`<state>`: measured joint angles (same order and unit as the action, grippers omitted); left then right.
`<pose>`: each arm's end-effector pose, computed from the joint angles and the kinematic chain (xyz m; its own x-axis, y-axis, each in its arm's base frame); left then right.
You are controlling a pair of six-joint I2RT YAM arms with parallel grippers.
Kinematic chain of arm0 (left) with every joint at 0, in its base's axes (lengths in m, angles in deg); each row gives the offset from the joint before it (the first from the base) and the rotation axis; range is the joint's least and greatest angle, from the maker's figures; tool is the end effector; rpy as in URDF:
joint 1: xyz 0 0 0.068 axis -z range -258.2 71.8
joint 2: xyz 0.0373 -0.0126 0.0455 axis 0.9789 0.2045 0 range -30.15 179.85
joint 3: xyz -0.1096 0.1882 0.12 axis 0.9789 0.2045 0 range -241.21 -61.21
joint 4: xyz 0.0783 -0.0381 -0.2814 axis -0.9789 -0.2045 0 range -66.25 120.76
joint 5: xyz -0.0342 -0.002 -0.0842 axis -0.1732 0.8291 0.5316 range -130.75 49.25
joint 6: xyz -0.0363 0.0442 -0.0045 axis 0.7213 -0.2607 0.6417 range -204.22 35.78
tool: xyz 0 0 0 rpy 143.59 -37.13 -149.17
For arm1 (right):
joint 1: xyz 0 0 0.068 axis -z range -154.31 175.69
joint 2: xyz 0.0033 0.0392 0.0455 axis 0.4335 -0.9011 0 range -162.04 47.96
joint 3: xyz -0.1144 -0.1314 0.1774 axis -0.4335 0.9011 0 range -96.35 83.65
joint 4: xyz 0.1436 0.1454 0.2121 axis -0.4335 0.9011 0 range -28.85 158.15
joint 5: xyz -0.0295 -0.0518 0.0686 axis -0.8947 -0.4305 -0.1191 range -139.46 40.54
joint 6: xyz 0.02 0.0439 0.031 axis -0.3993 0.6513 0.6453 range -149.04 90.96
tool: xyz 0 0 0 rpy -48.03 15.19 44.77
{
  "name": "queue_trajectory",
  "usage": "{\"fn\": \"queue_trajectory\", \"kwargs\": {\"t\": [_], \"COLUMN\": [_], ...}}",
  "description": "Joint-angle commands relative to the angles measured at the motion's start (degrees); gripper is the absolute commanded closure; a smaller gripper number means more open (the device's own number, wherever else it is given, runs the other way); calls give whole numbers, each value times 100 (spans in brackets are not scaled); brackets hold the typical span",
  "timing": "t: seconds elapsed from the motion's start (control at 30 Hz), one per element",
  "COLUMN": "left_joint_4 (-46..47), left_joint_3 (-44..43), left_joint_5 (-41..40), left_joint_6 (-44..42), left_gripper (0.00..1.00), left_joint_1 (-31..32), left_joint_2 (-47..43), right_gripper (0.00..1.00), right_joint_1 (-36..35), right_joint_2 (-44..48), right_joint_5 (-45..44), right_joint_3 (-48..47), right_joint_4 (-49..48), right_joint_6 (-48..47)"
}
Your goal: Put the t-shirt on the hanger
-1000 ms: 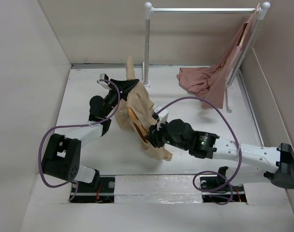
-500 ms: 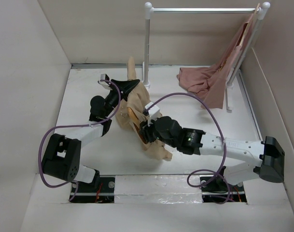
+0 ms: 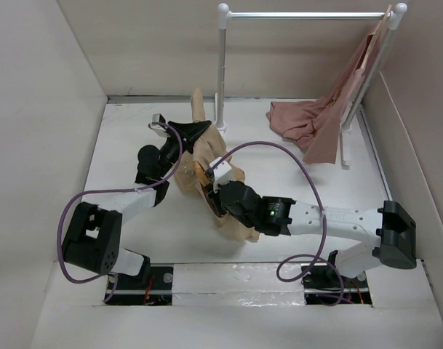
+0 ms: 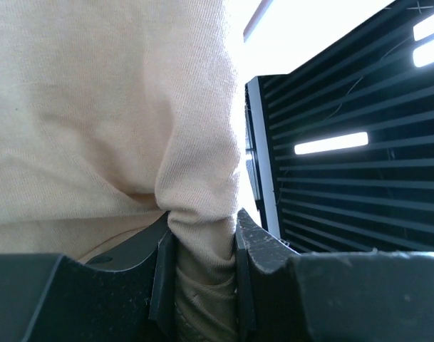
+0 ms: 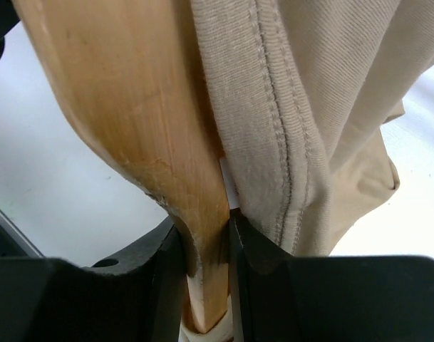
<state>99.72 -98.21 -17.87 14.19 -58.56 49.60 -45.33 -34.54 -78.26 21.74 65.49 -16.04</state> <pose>0.2996 -0.1236 0.2517 -0.6922 -0.7207 -0.0387 0.3182 -0.2567 -0.9126 0.1393 0.3448 0.2619 -0.2880 -0.2315 -0.9293 -0.6382 0.7699 0.0060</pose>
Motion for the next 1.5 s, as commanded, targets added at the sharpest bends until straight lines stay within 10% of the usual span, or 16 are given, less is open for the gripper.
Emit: {"fn": "queue_trajectory", "kwargs": {"t": [0.0,0.37,0.57,1.03,1.17,1.27,1.33,1.47], "left_joint_4": [607,-532,-1859,-3697,-3653,-4171,-4198,-4453], "left_joint_3": [-124,-764,-1318,-1565,-1293,-1319,-1205,-1302], "left_joint_5": [129,130,59,-450,-661,-1265,-1907,-2226], "left_joint_6": [47,-1348,-2501,-4417,-4909,-5691,-6280,-6826], "left_gripper": [100,39,28,29,83,96,97,66], "left_joint_1": [58,58,58,58,58,495,995,1480], "left_joint_2": [-170,-205,-477,-837,-1145,-1408,-1620,-1646], "right_gripper": [100,100,100,100,100,100,100,100], "right_joint_1": [36,404,975,1943,2154,2408,2462,2567], "right_joint_2": [155,1429,1921,2449,2432,2388,2353,2387], "right_joint_5": [-610,216,813,2106,2150,2439,2545,2677], "right_joint_3": [-199,627,935,1023,935,935,909,865], "right_joint_4": [58,788,832,515,568,471,471,480], "right_joint_6": [168,625,599,327,265,204,168,133]}}
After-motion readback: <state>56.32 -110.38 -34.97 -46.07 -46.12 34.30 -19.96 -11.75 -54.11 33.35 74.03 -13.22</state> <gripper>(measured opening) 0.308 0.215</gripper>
